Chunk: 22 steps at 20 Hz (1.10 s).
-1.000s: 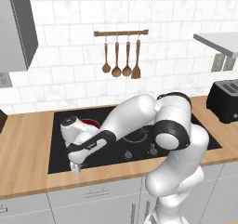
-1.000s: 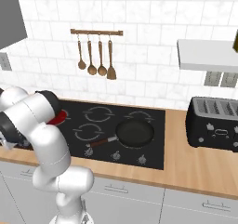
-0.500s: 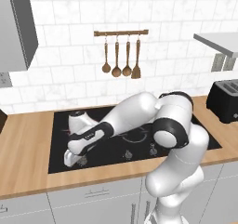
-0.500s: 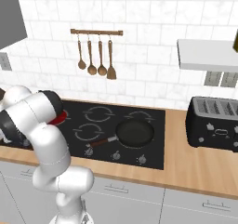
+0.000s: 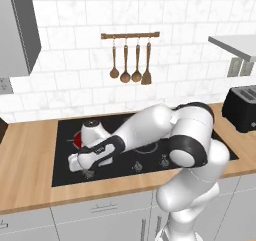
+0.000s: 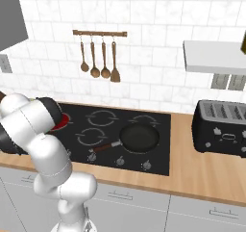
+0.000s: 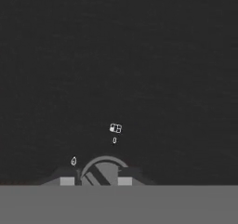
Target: Turn off the front left burner of the stove.
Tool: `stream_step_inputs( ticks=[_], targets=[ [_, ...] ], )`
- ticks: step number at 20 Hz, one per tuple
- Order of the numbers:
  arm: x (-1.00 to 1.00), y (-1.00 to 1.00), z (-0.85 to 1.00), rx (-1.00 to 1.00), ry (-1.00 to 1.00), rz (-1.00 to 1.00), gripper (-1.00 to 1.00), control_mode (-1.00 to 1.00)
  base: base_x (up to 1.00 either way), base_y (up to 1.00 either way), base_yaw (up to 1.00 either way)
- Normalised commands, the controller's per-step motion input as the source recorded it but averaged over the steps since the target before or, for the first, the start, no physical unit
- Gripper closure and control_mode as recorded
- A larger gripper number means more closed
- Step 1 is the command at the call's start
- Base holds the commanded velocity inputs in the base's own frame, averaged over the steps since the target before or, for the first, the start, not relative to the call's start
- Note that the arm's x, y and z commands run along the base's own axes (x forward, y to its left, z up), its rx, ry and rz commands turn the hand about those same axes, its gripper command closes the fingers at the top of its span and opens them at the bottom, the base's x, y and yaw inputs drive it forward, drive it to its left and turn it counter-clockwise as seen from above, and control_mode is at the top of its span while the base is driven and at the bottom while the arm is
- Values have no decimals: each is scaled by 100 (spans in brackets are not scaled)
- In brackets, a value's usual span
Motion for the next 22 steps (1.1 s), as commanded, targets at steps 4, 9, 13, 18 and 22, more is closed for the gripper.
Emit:
stream_step_inputs(
  ticks=[4,9,13,18,22],
  targets=[
    [-7,-38,-21,3,0,-83,100,-100,0,0,0],
    [-4,-33,-23,2,0,-86,100,-100,0,0,0],
    [-6,-31,-18,3,0,-86,100,-100,0,0,0],
    [-25,-24,-7,7,3,-60,100,-100,0,0,0],
    [0,0,0,0,0,0,100,-100,0,0,0]
  ],
)
